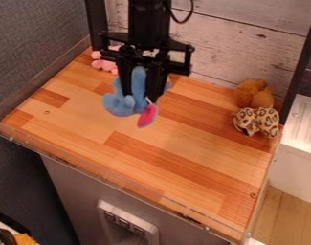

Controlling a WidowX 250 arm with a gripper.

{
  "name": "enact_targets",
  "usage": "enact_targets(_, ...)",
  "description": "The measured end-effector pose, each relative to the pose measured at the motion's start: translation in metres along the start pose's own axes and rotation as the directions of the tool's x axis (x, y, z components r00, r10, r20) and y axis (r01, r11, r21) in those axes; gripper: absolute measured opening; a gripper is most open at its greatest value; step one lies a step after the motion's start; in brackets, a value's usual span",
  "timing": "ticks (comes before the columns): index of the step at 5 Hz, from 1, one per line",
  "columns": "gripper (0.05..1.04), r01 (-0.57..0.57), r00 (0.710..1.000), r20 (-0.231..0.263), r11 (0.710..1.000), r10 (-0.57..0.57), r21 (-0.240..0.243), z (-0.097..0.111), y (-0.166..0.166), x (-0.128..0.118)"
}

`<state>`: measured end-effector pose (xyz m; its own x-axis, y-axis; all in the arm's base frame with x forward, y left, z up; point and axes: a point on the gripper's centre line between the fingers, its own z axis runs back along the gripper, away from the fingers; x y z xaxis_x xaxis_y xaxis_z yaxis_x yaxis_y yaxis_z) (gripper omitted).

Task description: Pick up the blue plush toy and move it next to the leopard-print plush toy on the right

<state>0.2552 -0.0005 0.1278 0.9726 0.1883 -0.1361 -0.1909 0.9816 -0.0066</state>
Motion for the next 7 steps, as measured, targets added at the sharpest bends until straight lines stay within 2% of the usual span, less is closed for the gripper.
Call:
enact_targets(1, 0.364, -0.058, 0.998, -0.009, 0.998, 0.058, -0.001, 0.002, 0.004, -0.002)
enact_targets(2, 0.364, 0.013, 1.0, -0.007, 1.0, -0.013, -0.001, 0.005, 0.004, -0.001)
enact_targets(3, 0.364, 0.157, 0.988, 0.012, 0.988, -0.157, 0.011, 0.014, -0.011, 0.014)
enact_targets(4, 0.364, 0.303, 0.953, 0.0, 0.953, -0.303, 0.027, 0.016, -0.035, 0.03)
enact_targets(5, 0.364, 0.367, 0.93, -0.006, 0.93, -0.367, 0.033, 0.018, -0.056, 0.049)
enact_targets(6, 0.364, 0.338, 0.941, -0.02, 0.94, -0.338, 0.035, 0.018, -0.072, 0.069)
enact_targets(7, 0.364, 0.23, 0.973, -0.017, 0.973, -0.23, 0.026, 0.018, -0.082, 0.088)
